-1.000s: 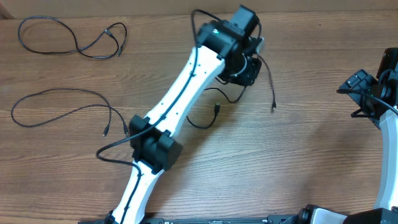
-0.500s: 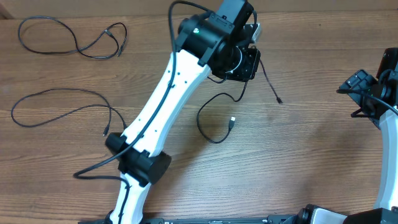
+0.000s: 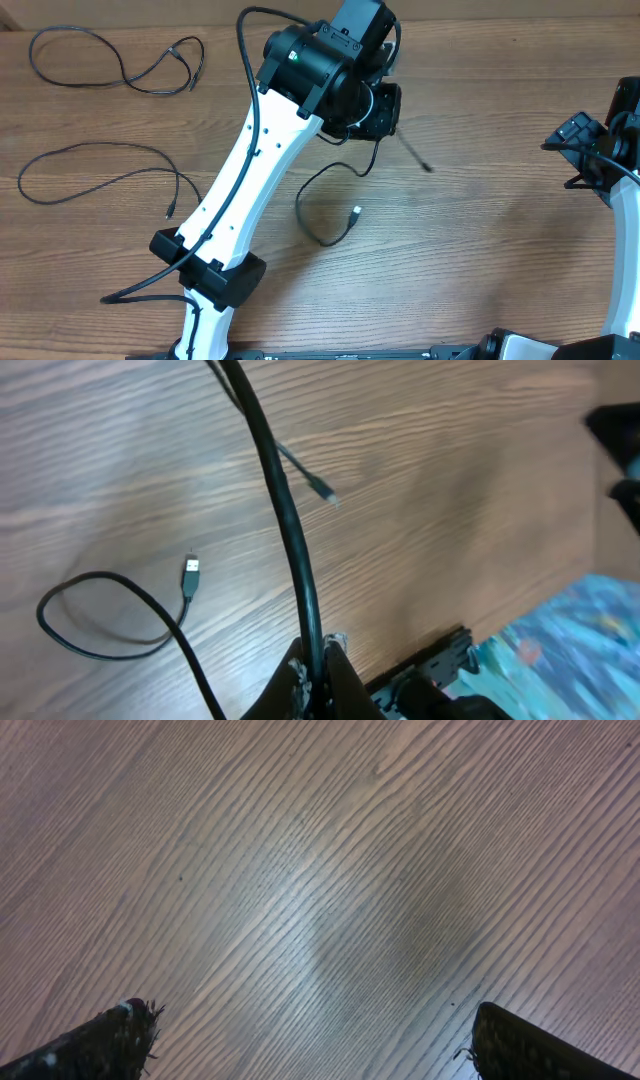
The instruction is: Untangle cables
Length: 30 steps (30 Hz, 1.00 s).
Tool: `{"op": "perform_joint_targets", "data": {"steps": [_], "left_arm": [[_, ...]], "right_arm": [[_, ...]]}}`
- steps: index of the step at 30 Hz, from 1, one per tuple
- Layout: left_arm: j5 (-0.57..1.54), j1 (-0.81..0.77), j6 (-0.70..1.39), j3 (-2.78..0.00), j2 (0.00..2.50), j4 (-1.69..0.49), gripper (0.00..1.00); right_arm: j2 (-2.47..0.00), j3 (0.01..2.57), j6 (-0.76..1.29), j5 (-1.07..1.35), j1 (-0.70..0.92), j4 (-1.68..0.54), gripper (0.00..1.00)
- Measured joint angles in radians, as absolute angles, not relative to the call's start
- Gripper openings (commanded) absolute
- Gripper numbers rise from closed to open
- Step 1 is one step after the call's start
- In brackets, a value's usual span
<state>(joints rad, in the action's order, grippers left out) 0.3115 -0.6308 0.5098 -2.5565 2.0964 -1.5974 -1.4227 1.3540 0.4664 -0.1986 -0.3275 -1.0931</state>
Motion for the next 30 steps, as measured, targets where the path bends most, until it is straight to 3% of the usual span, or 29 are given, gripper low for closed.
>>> {"op": "perform_joint_targets", "data": {"steps": [15, 24, 30], "left_arm": [[0.299, -0.635, 0.691, -2.556, 2.054, -1.610, 0.04], [0.000, -0.634, 0.709, -2.558, 2.016, -1.675, 0.04], [-0.055, -0.635, 0.735, -2.551, 2.048, -1.687, 0.04]], "right_arm": [[-1.423, 1.354, 0.467, -0.199, -0.327, -1.094, 1.00], [-1.423, 1.354, 0.466, -0.199, -0.327, -1.093, 1.00], [-1.423, 1.354, 0.467, -0.199, -0.327, -1.093, 1.00]]}}
